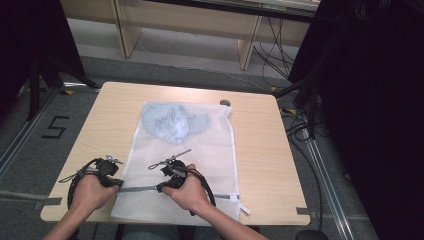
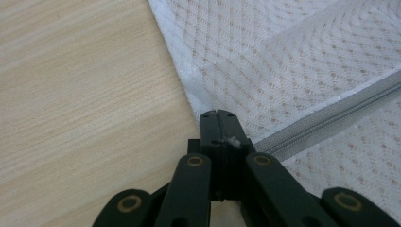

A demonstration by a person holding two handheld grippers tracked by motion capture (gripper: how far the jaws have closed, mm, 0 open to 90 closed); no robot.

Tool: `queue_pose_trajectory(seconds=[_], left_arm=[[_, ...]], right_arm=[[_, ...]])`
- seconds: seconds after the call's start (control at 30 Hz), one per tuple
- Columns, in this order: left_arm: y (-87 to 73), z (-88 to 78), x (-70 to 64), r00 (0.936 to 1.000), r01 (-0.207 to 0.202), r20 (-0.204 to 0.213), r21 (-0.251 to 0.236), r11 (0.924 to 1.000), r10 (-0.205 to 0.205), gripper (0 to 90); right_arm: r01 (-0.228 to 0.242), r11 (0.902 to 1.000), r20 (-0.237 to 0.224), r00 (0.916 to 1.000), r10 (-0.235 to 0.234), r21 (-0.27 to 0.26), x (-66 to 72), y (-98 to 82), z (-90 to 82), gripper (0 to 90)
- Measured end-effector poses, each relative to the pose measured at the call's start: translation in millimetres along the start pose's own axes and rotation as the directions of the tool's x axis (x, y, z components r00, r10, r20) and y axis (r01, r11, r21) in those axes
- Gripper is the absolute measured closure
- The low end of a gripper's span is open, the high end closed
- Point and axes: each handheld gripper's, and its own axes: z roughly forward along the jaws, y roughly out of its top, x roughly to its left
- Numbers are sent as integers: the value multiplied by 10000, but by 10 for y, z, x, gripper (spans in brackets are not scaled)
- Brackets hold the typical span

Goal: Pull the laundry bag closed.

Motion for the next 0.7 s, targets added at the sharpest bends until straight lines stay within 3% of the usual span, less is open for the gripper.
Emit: queue_pose_trajectory(seconds=[0.7], left_arm=[[-4,-2,-5,10000,-43,-46,-52,10000,43,899]], right_arm=[[-4,10000,15,10000,4,-66,-78,-47,-71,868]])
